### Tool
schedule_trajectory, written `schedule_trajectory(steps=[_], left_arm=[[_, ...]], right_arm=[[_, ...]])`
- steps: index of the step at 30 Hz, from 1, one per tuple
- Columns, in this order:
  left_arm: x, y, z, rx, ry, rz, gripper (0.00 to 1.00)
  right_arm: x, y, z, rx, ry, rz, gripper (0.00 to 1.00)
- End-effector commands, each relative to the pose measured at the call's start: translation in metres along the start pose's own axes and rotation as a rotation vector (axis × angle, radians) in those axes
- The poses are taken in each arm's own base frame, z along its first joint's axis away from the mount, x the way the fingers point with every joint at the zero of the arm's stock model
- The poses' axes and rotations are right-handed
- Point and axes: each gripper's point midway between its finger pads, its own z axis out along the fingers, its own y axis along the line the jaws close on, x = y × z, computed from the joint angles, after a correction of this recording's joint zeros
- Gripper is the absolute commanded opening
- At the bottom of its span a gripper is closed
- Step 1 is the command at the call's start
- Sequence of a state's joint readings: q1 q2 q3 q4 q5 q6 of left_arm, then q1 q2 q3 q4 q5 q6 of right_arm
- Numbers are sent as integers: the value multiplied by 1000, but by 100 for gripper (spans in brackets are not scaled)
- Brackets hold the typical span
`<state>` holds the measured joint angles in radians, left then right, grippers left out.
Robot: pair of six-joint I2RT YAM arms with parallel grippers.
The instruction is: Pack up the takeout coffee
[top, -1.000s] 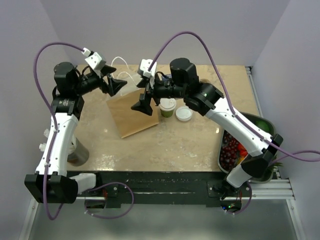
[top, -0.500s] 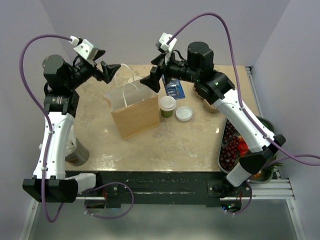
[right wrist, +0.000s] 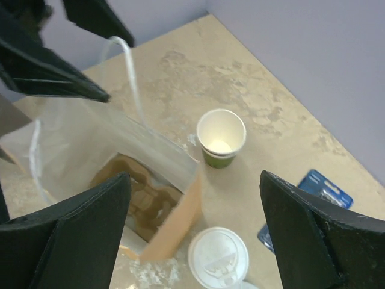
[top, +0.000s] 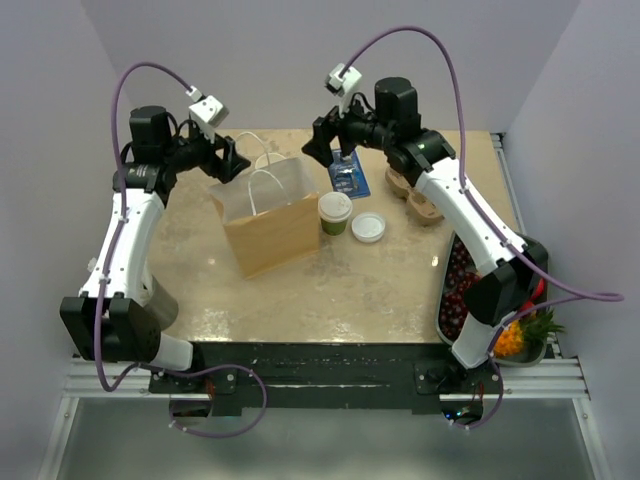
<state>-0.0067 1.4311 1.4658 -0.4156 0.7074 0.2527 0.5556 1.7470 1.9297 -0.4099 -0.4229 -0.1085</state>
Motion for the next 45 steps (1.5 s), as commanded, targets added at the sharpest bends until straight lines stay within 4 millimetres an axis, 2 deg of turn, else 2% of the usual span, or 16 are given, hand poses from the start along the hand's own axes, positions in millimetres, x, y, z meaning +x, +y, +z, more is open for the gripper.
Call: schedule_trajectory(steps=[1,5,6,7,8,9,13,16,17,18,21,26,28,30,40,45], left_arm=[[7,-6,-1,52,26,20,77],[22,-13,1,93,59,11,72],[25,-13,0,93,67,10,70],[33,-14,0,98,91,15,67],[38,-16,-1,106,105,10,66],[40,-16,-1,111,111,21,64],[51,-20,-1,131,142,19,60],[58,-22,-2,139,161,16,54],[61,-22,-2,143,172,10,51],[61,-22,-3,146,176,18,42],[67,-23,-4,159,211,12,26],[71,-26,-8,163,234,12,12],[71,-26,-10,160,240,14,2],[75,-19,-15,135,252,0,0],[77,-17,-26,105,274,7,0],[79,-13,-34,88,286,4,0]], right_arm=[[0,-29,-11,46,7,31,90],[37,-49,-11,72,117,-51,89],[52,-52,-10,72,153,-57,89],[84,-58,-10,60,238,-86,90],[93,-58,-10,47,264,-98,90],[113,-57,-10,14,322,-122,93],[148,-48,-10,-110,406,-175,99],[168,-49,-11,-197,446,-237,99],[171,-48,-11,-223,449,-248,99],[177,-47,-12,-250,466,-271,99],[187,-46,-9,-312,475,-308,99],[197,-43,-4,-378,477,-341,99],[199,-40,-2,-406,473,-337,99],[200,-40,0,-411,471,-324,99],[201,-41,16,-381,447,-232,99],[211,-40,16,-419,477,-228,99]])
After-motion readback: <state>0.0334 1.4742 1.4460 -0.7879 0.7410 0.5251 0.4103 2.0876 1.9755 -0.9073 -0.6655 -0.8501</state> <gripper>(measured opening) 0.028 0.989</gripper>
